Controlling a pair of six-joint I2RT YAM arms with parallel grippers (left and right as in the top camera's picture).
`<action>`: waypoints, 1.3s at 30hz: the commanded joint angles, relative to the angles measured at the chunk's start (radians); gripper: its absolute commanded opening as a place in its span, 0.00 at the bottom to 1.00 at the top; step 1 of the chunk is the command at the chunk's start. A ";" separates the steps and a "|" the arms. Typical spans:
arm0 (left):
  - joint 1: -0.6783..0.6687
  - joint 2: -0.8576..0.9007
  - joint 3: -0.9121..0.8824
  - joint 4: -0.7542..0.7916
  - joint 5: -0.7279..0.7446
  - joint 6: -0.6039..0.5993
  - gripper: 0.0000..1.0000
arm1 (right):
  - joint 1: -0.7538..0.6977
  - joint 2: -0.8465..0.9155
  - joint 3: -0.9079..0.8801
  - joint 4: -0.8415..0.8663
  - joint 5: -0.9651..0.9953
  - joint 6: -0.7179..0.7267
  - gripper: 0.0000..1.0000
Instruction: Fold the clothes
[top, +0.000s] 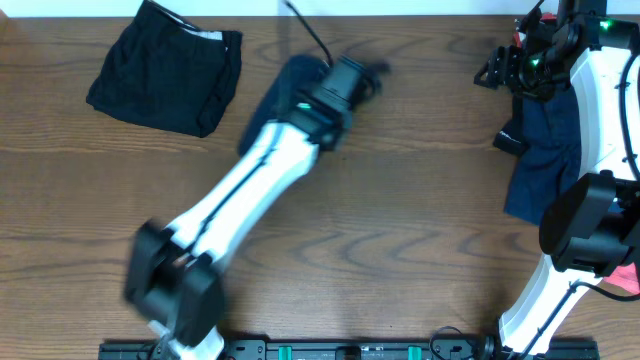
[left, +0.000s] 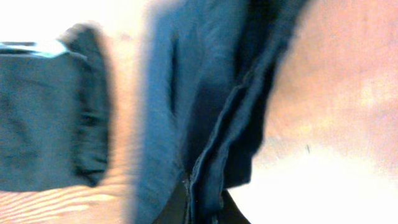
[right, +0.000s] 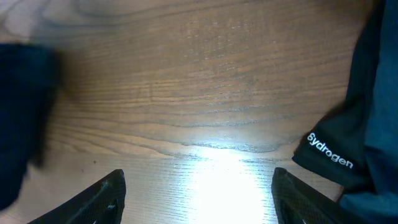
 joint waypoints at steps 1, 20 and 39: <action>0.065 -0.106 0.028 0.028 -0.044 -0.045 0.06 | 0.003 -0.018 0.008 -0.001 0.003 -0.014 0.73; 0.377 -0.229 0.028 0.200 -0.204 -0.105 0.06 | 0.023 -0.018 0.007 0.000 0.003 -0.013 0.73; 0.621 -0.235 0.028 0.104 -0.655 -0.583 0.06 | 0.074 -0.018 0.007 0.000 0.003 -0.013 0.73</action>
